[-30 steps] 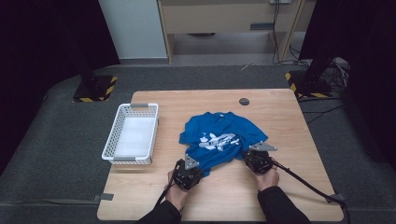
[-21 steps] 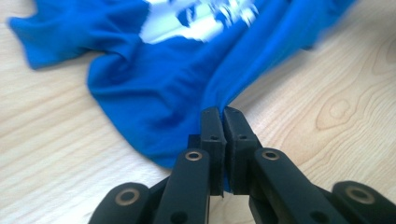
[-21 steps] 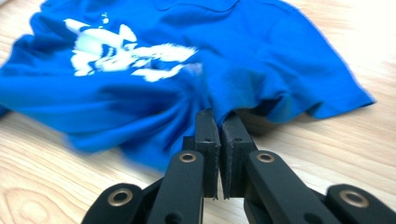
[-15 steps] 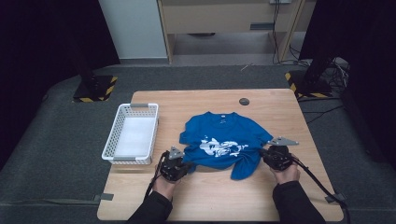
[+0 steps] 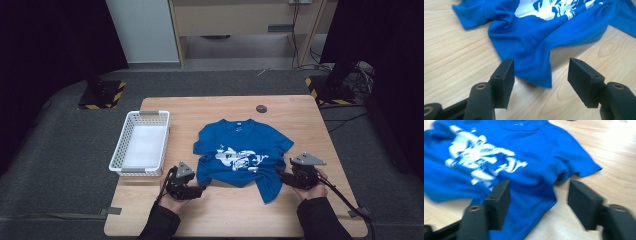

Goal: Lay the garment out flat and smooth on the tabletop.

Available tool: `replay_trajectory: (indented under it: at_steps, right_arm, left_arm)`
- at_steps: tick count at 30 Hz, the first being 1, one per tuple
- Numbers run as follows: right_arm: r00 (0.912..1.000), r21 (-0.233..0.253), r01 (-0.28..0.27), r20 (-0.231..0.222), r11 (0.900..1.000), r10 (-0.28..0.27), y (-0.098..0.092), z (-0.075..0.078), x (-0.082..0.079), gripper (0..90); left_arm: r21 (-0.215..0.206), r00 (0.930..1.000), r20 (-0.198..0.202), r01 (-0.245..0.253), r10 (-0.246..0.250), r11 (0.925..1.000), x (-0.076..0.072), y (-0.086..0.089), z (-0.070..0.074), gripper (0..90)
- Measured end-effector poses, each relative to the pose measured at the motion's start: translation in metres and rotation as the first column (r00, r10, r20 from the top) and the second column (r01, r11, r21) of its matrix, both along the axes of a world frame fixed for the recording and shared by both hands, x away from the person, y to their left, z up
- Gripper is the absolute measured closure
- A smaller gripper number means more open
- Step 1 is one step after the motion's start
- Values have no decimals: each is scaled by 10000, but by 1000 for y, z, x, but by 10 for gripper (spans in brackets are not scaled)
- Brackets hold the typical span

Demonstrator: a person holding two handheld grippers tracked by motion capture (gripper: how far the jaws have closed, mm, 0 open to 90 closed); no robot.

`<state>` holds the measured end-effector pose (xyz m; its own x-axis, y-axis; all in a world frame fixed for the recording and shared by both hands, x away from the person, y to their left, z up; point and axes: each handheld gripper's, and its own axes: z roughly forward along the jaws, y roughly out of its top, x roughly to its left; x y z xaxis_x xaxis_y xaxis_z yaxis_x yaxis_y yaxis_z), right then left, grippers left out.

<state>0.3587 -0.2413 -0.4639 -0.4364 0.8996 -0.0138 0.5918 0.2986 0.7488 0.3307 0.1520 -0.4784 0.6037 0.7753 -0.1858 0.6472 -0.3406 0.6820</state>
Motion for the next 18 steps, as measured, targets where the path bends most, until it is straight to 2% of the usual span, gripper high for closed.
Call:
replay_trajectory:
  at_steps: [2, 6, 9, 12, 15, 18]
  right_arm:
    - [9999, 58, -158, -67, 9999, 158, 0, -2, -11, 293]
    - [9992, 238, -190, -339, 9995, 198, 2, -7, -23, 208]
    - [9991, 61, -148, -403, 9999, 151, 7, -12, -26, 167]
    - [9984, -165, -96, -564, 9998, 86, 15, -16, -27, 156]
    - [9965, 156, -41, -832, 9999, 54, 18, -19, -29, 158]
    - [9956, 150, 33, -933, 9999, -19, 20, -20, -32, 155]
  left_arm:
    - [56, 9997, 69, -254, 253, 9997, -3, 3, -1, 335]
    - [356, 9974, 229, -684, 676, 9970, -1, 2, -5, 250]
    - [431, 9959, 328, -861, 847, 9954, 1, 1, -10, 238]
    - [462, 9959, 366, -847, 830, 9953, 3, -2, -12, 315]
    - [374, 9968, 329, -740, 727, 9966, 0, -6, -10, 410]
    - [454, 9984, 253, -522, 511, 9976, -3, -12, -9, 515]
